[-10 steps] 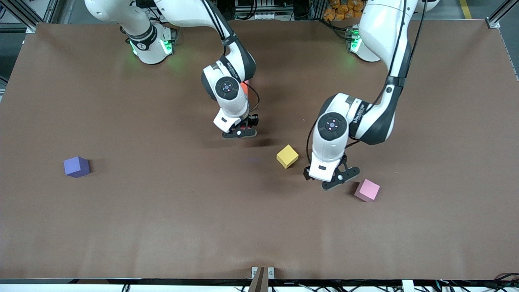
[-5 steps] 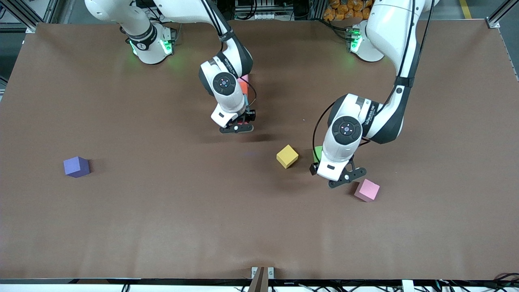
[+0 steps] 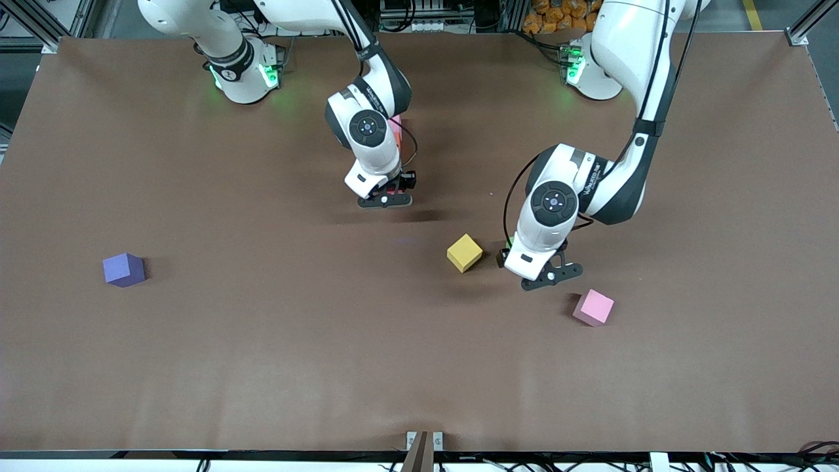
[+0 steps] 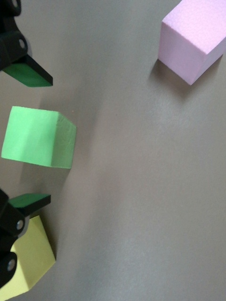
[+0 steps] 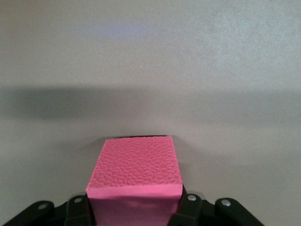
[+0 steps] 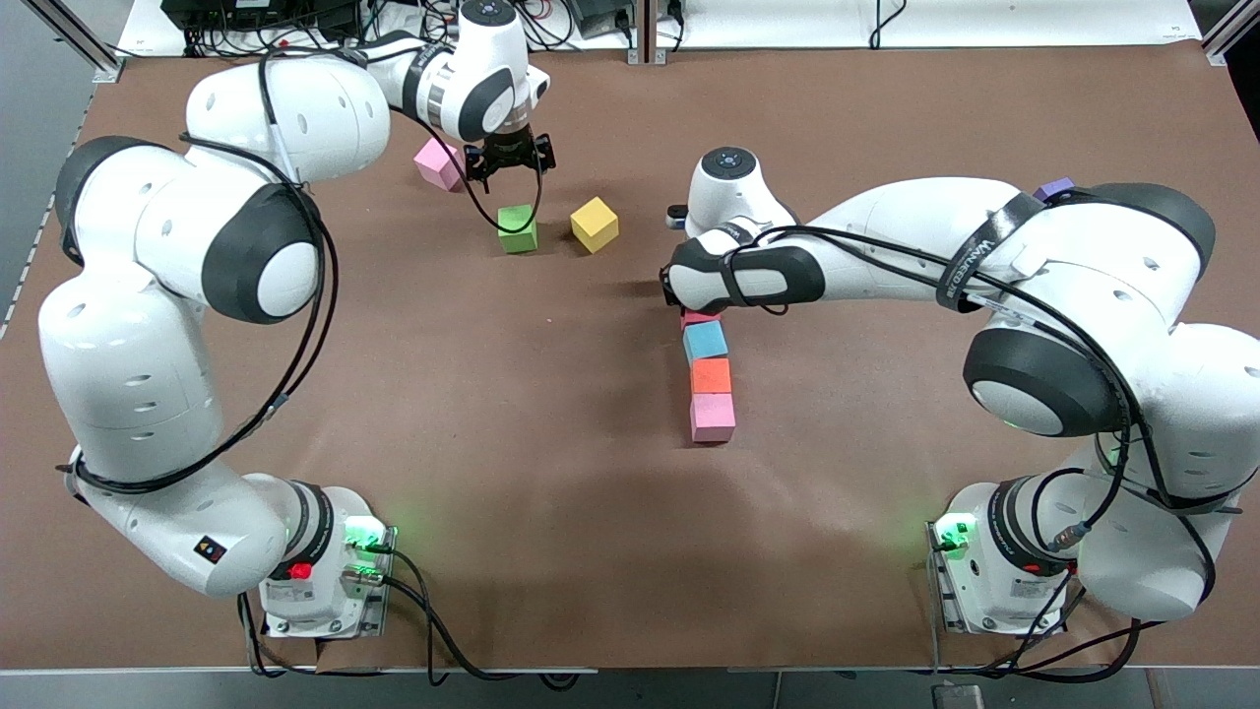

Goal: Arrange blocks into number 1
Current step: 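Place the red cube below the cyan cube while the left gripper grasps the green cube, then return the right gripper to rest while the left gripper lifts the green cube, then place the green cube below the red cube and open the left gripper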

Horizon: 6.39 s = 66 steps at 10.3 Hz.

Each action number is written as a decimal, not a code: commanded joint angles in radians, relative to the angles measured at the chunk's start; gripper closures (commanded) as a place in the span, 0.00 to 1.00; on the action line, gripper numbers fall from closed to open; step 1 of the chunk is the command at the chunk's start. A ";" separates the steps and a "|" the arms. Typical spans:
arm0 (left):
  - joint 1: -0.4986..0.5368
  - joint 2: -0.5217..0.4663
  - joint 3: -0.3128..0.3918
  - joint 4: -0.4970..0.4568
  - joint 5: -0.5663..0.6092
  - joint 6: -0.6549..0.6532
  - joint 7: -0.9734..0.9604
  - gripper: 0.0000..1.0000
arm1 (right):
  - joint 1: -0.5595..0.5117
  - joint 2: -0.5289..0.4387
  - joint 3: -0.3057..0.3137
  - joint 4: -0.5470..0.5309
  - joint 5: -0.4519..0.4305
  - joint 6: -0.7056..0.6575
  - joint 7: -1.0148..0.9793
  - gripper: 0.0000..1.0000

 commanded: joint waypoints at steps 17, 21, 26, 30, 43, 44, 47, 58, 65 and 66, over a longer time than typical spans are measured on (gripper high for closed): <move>0.019 0.013 -0.020 -0.108 -0.110 0.006 0.227 0.00 | -0.582 -0.106 -0.004 0.362 -0.266 -0.439 -0.530 0.00; 0.036 0.037 -0.020 -0.098 -0.110 0.056 0.245 0.00 | -0.717 -0.198 -0.002 0.444 -0.375 -0.452 -0.532 0.00; 0.029 0.073 -0.022 -0.075 -0.113 0.081 0.239 0.50 | -0.994 -0.376 0.210 0.435 -0.378 -0.601 -0.477 0.00; 0.024 0.047 -0.026 -0.072 -0.116 0.075 0.216 1.00 | -1.126 -0.401 0.308 0.508 -0.384 -0.737 -0.421 0.00; -0.301 0.293 -0.068 0.310 -0.106 0.056 -0.198 1.00 | -1.113 -0.399 0.286 0.542 -0.395 -0.819 -0.405 0.00; -0.309 0.298 -0.068 0.310 -0.105 0.071 -0.198 1.00 | -1.115 -0.398 0.286 0.542 -0.393 -0.805 -0.405 0.00; -0.327 0.313 -0.071 0.334 -0.105 0.081 -0.202 1.00 | -1.112 -0.392 0.288 0.542 -0.393 -0.801 -0.398 0.00; -0.393 0.316 -0.072 0.336 -0.109 0.079 -0.212 1.00 | -1.110 -0.392 0.289 0.542 -0.398 -0.807 -0.398 0.00; -0.392 0.315 -0.071 0.357 -0.110 0.081 -0.219 1.00 | -1.110 -0.392 0.289 0.542 -0.399 -0.805 -0.397 0.00; -0.392 0.315 -0.071 0.363 -0.110 0.082 -0.222 1.00 | -1.112 -0.392 0.289 0.542 -0.399 -0.804 -0.398 0.00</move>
